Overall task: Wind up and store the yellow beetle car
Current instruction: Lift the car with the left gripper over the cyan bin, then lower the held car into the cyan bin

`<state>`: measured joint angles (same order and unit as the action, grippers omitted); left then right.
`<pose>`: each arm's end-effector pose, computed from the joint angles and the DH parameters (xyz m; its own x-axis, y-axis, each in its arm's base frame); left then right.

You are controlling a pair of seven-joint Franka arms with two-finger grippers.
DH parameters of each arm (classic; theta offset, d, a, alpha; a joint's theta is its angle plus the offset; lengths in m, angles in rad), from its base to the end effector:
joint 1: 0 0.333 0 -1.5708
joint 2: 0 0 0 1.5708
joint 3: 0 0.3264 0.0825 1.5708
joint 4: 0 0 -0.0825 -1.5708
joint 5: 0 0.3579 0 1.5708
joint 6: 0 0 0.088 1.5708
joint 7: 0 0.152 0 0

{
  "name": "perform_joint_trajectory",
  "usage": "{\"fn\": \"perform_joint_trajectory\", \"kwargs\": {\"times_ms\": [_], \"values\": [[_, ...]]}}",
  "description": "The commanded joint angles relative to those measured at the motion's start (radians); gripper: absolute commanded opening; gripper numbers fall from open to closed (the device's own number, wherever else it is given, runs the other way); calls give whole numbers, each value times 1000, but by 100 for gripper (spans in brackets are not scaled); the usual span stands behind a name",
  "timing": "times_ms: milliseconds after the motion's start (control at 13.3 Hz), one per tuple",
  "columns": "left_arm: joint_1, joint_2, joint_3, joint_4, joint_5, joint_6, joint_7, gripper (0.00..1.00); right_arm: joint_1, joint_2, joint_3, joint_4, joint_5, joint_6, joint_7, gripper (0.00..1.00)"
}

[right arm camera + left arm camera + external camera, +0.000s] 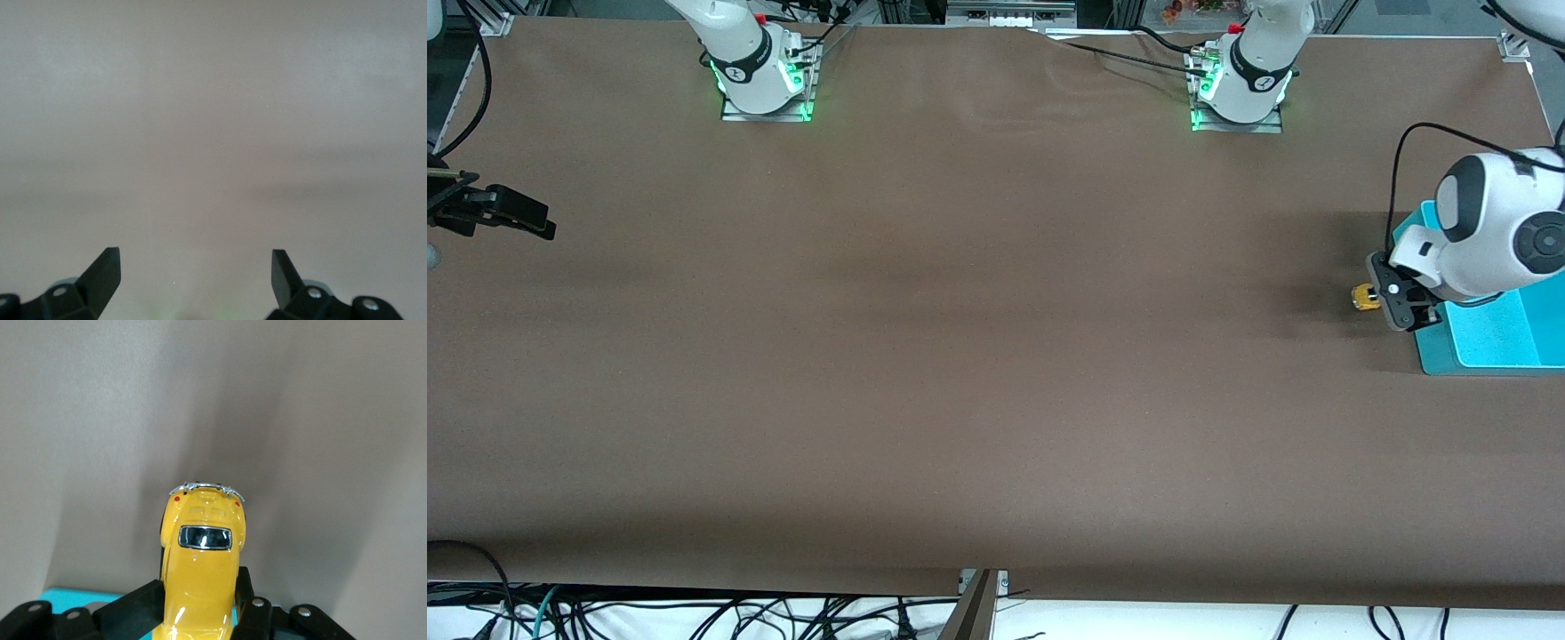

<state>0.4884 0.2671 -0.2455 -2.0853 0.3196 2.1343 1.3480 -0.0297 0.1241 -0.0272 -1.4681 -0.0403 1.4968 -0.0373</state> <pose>0.5121 0.1538 0.2706 0.2410 -0.9481 -0.2072 -0.9443 -0.2784 0.1756 0.5538 -0.0370 0.5620 0.9951 -0.0225 -0.0967 -0.0187 -0.9990 0.0401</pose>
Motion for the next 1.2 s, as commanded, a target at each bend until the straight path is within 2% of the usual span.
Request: {"fn": "perform_joint_trajectory", "kwargs": {"times_ms": [0,375,601,1126], "values": [[21,-38,-5,21,29,-54,116,6,1,-7,1,-6,5,2,10,100],[137,-52,5,21,30,-40,351,6,1,-7,1,-6,5,2,10,100],[203,-40,5,19,30,15,448,6,1,-3,1,-6,5,2,8,100],[295,-20,5,19,38,70,572,7,1,-3,1,-6,4,3,8,100]]}}
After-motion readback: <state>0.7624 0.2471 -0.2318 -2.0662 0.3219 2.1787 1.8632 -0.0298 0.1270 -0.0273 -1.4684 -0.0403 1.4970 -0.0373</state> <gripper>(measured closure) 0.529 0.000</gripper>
